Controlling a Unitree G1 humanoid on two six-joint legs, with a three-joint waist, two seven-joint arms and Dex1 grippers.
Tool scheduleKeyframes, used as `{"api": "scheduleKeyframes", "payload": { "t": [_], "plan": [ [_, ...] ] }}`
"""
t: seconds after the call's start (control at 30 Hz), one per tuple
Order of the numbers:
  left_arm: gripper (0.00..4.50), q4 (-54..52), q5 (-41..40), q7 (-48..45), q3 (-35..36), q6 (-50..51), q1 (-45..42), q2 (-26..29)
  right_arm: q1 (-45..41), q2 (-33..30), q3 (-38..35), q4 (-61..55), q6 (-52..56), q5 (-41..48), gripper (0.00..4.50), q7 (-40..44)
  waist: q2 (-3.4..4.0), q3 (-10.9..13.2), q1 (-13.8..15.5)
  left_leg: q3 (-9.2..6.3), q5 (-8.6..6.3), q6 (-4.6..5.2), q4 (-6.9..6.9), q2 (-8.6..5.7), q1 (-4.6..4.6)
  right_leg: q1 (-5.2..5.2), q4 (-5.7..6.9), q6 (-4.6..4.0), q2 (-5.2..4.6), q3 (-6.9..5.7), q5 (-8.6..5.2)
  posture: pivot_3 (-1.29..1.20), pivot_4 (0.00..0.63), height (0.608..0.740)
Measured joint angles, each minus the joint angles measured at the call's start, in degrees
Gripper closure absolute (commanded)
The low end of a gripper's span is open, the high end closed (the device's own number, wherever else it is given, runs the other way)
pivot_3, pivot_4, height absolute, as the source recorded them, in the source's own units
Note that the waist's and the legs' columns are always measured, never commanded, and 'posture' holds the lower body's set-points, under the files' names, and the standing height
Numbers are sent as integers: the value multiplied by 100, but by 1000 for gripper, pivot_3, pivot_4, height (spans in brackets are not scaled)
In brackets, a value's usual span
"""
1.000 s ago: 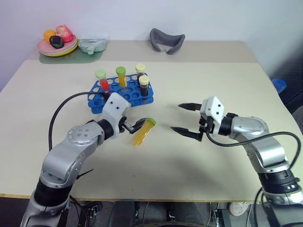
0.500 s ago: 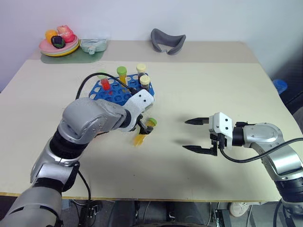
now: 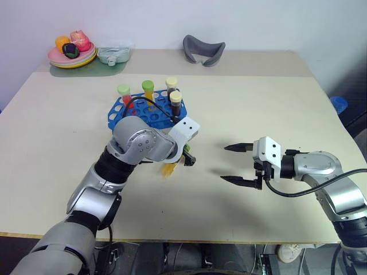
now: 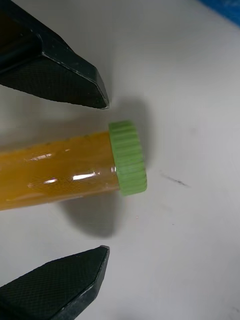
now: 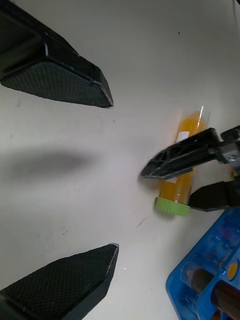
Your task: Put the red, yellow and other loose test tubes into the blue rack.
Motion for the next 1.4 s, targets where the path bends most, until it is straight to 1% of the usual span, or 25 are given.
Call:
{"api": "scheduleKeyframes", "payload": {
  "t": [0.17,0.37,0.47,0.73,0.93,1.03,1.07,1.3,1.4],
  "plan": [
    [0,203,-272,527,95,-1,-11,-119,7,8,0,-78,27,12,82,-45,2,-1,-2,0,0,0,5,0,7,6,6,0,0,0,0,0,150,735],
    [0,428,-529,1006,263,-2,-12,-235,22,7,0,-193,109,58,82,-81,2,-1,-6,1,0,-1,2,-1,38,38,5,1,0,0,-1,0,150,735],
    [0,579,-724,1240,247,-1,-96,-212,22,4,0,-226,132,63,82,-81,1,-1,-7,1,0,-1,2,-1,44,42,5,1,0,0,-1,0,150,735],
    [0,1004,-1563,2224,511,-11,-153,-224,21,3,0,-227,127,62,82,-80,1,-1,-7,2,0,-1,0,0,51,47,5,2,-3,1,-1,0,150,735],
    [0,1126,-2118,2850,526,-6,-155,-204,19,15,0,-226,67,55,82,-80,1,-1,-13,4,0,-2,-7,-1,69,62,-1,2,-2,1,-2,0,150,735],
    [833,1165,-2296,3046,528,-2,-155,-194,19,36,0,-222,30,51,0,-80,1,-1,-10,4,0,-2,-7,-1,72,67,-2,2,-2,1,-2,0,150,735],
    [1303,1184,-2351,3111,533,-1,-155,-195,18,39,0,-222,21,51,0,-81,1,-1,-10,5,0,-2,-7,-1,74,69,-3,2,-2,1,-2,0,150,735],
    [1303,1303,-2642,3502,647,2,-155,-202,5,63,1,-214,19,46,0,-102,1,-1,-6,4,0,-2,-8,-3,76,72,-5,2,-3,1,-2,0,150,735],
    [2057,1312,-2700,3583,649,1,-155,-203,-11,67,1,-203,19,45,0,-104,1,-1,-6,5,0,-2,-8,-3,76,72,-5,2,-2,1,-2,0,150,735]
  ]
}}
